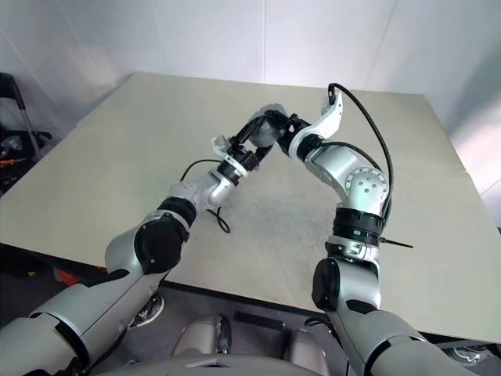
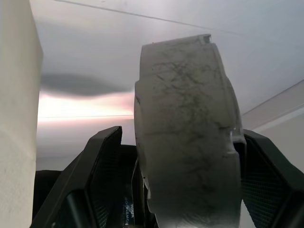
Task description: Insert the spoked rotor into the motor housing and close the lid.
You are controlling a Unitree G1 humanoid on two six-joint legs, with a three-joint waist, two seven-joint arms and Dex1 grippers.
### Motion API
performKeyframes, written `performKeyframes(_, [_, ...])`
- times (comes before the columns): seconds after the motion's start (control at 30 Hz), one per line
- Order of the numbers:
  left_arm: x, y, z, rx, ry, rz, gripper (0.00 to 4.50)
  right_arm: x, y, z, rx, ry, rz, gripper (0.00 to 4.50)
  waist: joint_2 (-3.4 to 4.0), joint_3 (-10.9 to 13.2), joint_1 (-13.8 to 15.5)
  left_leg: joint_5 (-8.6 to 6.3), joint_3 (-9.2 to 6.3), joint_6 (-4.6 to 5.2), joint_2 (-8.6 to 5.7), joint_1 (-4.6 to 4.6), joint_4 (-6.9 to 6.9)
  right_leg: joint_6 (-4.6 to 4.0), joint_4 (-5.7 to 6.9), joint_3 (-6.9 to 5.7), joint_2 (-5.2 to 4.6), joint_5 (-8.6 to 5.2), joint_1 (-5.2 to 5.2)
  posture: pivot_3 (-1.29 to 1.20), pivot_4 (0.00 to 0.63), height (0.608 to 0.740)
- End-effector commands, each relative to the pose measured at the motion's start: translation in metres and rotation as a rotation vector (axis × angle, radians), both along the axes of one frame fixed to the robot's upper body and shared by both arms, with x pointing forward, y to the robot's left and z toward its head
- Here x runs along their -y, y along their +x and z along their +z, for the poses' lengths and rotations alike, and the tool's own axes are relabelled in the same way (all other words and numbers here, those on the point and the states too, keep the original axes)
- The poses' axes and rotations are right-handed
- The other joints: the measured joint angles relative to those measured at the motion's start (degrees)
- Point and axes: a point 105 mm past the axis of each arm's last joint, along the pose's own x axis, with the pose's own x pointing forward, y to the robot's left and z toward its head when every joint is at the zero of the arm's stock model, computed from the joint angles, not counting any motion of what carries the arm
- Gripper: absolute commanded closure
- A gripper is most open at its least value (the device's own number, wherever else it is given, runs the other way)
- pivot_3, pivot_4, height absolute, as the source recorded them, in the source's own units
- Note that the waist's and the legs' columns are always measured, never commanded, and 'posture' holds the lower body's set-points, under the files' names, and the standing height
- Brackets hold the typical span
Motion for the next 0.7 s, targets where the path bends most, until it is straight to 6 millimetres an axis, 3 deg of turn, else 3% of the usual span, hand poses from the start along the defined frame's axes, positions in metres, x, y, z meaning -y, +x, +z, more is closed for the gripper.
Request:
performKeyframes(0.03, [-0.004, 0.0058, 0.0199, 0.041, -0.039, 0.027, 0.94, -0.0119, -0.0117, 0.0345, 0.134, 0.039, 0.071, 2.41, 0.0, 0.0, 0.0, 0.0, 0.0, 0.0, 0.0, 0.0, 0.0, 0.0, 0.0, 0.0, 0.0, 0.0, 0.0, 0.0, 0.0, 0.74])
performKeyframes(0.13, [-0.0046, 0.0063, 0.0188, 0.041, -0.028, 0.032, 0.94, -0.0126, -0.0115, 0.0342, 0.133, 0.038, 0.073, 2.41, 0.0, 0.0, 0.1, -0.01, 0.0, 0.0, 0.0, -0.02, 0.04, 0.0, 0.02, 0.0, 0.0, 0.0, 0.0, 0.0, 0.0, 0.74])
performKeyframes(0.33, [-0.0079, 0.0072, 0.0165, 0.038, -0.022, 0.042, 2.33, -0.0134, -0.0102, 0.0326, 0.126, 0.038, 0.072, 2.41, 0.0, 0.0, 0.0, -0.04, 0.0, 0.02, 0.01, -0.04, 0.11, 0.0, 0.03, 0.0, -0.01, 0.0, 0.0, 0.0, 0.0, 0.74])
performKeyframes(0.67, [-0.0091, 0.0073, 0.0118, 0.028, -0.005, 0.046, 2.33, -0.0093, -0.0092, 0.0354, 0.158, 0.049, 0.052, 2.41, 0.0, 0.0, 0.1, -0.05, 0.0, 0.03, 0.02, -0.05, 0.12, 0.0, 0.04, -0.01, -0.01, 0.0, 0.0, 0.0, 0.0, 0.74])
performKeyframes(0.7, [-0.0086, 0.0072, 0.0117, 0.028, -0.003, 0.045, 2.33, -0.0094, -0.01, 0.0366, 0.168, 0.052, 0.056, 1.77, 0.0, 0.0, 0.1, -0.05, 0.0, 0.03, 0.02, -0.05, 0.12, 0.0, 0.04, -0.01, -0.01, 0.0, 0.0, 0.0, 0.0, 0.74])
